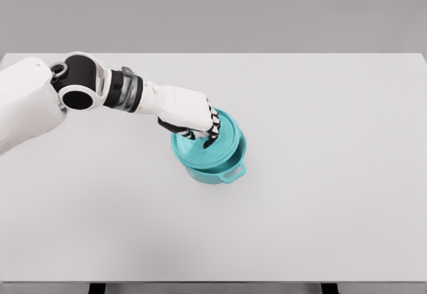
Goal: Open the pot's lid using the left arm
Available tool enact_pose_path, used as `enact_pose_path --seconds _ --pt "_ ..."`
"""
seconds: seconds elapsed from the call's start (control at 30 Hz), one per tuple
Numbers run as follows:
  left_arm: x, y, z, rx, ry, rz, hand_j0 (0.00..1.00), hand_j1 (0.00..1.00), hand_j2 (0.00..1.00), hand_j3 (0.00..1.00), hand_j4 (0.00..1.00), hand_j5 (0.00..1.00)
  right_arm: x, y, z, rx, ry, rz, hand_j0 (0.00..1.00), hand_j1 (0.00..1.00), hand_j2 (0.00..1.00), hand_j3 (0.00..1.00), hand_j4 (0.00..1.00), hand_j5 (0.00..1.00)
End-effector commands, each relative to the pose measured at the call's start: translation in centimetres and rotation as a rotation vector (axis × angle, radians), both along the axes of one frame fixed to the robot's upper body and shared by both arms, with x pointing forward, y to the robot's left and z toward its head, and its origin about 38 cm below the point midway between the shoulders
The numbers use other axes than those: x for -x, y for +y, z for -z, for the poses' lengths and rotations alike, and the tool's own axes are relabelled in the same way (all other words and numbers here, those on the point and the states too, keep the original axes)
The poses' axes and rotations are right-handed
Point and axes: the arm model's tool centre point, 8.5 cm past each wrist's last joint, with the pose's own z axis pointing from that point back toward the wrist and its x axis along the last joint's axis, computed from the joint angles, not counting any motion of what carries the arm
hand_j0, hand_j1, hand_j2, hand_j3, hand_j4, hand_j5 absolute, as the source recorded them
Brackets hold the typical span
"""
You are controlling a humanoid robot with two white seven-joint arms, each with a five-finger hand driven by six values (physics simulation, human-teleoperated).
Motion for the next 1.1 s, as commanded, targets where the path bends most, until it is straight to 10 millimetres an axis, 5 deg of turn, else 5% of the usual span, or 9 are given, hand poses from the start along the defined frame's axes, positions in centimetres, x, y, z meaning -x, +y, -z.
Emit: enact_pose_path --seconds 0.0,0.3,0.47,0.53,0.6,0.8,0.93,1.0,1.07 --pt "-0.2 1.7 -0.7 0.001 -0.013 -0.033 0.40 0.40 0.40 0.40 0.40 0.40 0.0 0.0 0.0 0.001 0.000 0.000 1.00 1.00 1.00 1.00 1.00 1.00" --pt "-0.1 15.0 -3.3 -0.111 -0.083 -0.279 0.40 0.40 0.40 0.40 0.40 0.40 0.0 0.0 0.0 0.001 0.000 0.000 1.00 1.00 1.00 1.00 1.00 1.00" --pt "0.1 15.4 -2.1 -0.129 -0.065 -0.286 0.51 0.51 0.51 0.51 0.51 0.51 0.0 0.0 0.0 0.001 0.000 0.000 1.00 1.00 1.00 1.00 1.00 1.00" --pt "0.0 15.3 -2.1 -0.126 -0.063 -0.286 0.82 0.82 0.82 0.82 0.82 0.82 0.0 0.0 0.0 -0.001 0.000 0.000 1.00 1.00 1.00 1.00 1.00 1.00" --pt "0.0 15.3 -1.8 -0.124 -0.057 -0.287 1.00 1.00 1.00 1.00 1.00 1.00 0.0 0.0 0.0 -0.001 0.000 0.000 1.00 1.00 1.00 1.00 1.00 1.00" --pt "-0.1 15.9 -1.5 -0.124 -0.041 -0.307 1.00 1.00 1.00 1.00 1.00 1.00 0.0 0.0 0.0 0.001 0.000 0.000 1.00 1.00 1.00 1.00 1.00 1.00" --pt "-3.3 26.6 -1.8 -0.054 0.026 -0.667 1.00 1.00 1.00 1.00 1.00 1.00 0.0 0.0 0.0 0.001 0.000 0.000 1.00 1.00 1.00 1.00 1.00 1.00" --pt "-3.4 28.6 -1.1 -0.056 0.045 -0.732 1.00 1.00 1.00 1.00 1.00 1.00 0.0 0.0 0.0 -0.001 0.000 0.000 1.00 1.00 1.00 1.00 1.00 1.00" --pt "-3.4 28.5 -0.7 -0.056 0.053 -0.730 1.00 1.00 1.00 1.00 1.00 1.00 0.0 0.0 0.0 -0.001 0.000 0.000 1.00 1.00 1.00 1.00 1.00 1.00"
